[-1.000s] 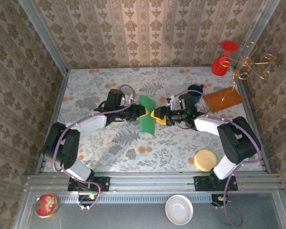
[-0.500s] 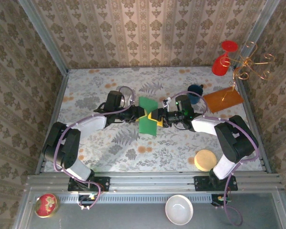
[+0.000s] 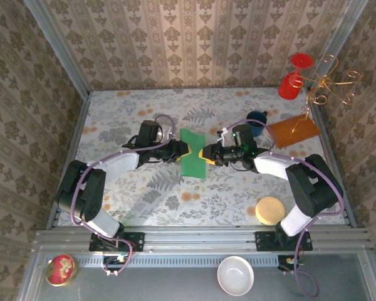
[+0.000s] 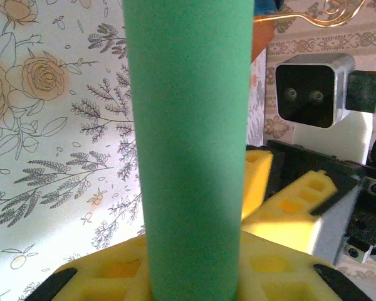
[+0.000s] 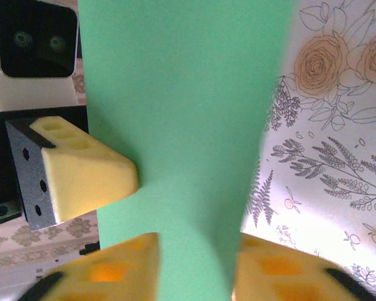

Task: Fold a paper plane with a square sheet of paper (pick it up from the middle)
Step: First fold in half a square sheet of paper at the center of the table.

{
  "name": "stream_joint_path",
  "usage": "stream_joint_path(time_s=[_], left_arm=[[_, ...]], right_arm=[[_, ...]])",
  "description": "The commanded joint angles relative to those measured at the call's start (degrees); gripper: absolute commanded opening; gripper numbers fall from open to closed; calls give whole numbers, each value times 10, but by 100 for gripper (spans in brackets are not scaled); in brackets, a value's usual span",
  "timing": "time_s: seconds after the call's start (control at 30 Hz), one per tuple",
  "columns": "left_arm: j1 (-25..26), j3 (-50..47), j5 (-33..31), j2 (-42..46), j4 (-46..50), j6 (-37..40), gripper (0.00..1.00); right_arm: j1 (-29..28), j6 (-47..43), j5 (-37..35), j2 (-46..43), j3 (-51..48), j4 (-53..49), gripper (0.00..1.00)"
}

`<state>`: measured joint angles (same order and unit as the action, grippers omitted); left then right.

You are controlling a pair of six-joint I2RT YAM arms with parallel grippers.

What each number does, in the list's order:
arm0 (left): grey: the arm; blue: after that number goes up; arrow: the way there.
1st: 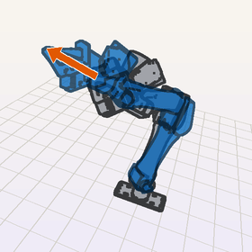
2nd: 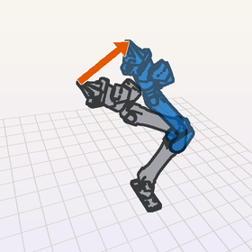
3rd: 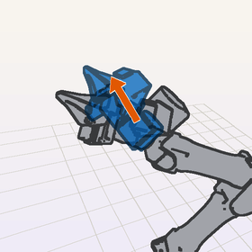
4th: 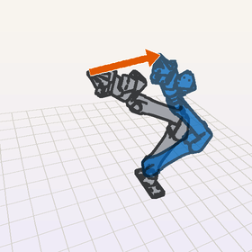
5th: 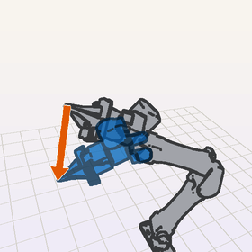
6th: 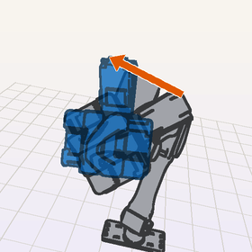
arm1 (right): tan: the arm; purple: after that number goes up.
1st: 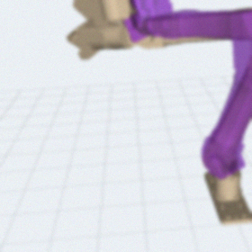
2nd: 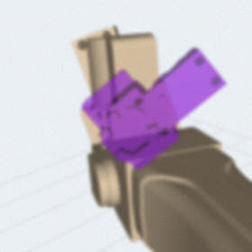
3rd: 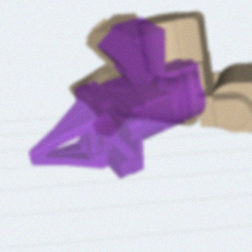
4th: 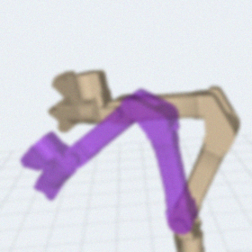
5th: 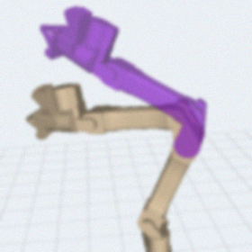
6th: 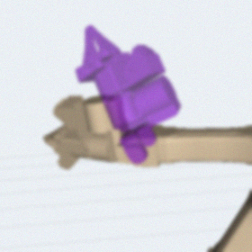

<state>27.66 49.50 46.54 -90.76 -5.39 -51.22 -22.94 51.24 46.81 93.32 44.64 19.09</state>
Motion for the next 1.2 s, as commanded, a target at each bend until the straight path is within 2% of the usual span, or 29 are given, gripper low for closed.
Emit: stream_joint_path(time_s=[0.0,0.2,0.33,0.6,0.7,0.8,0.93,0.97,1.17], left_arm=[[-4,-4,-1,-18,13,10,28],[-4,-5,-3,-32,22,12,29],[-1,1,-9,-51,47,26,35],[-8,3,-37,-69,86,49,54],[-12,-1,-56,-47,101,56,64],[-41,-13,-81,-13,117,63,76],[-63,-46,-120,25,130,62,83],[-68,-54,-122,30,130,61,88],[-70,-68,-133,50,140,74,89]], right_arm=[[3,3,-6,-6,11,-14,25],[3,4,-18,3,19,-41,9],[2,-3,-29,14,28,-81,4],[-12,-33,-68,41,70,-176,3],[-27,-40,-87,51,96,-205,3],[-44,-41,-102,64,122,-228,3],[-60,-34,-117,84,151,-242,3],[-64,-30,-117,90,157,-241,3],[-88,-5,-126,129,183,-228,3]])
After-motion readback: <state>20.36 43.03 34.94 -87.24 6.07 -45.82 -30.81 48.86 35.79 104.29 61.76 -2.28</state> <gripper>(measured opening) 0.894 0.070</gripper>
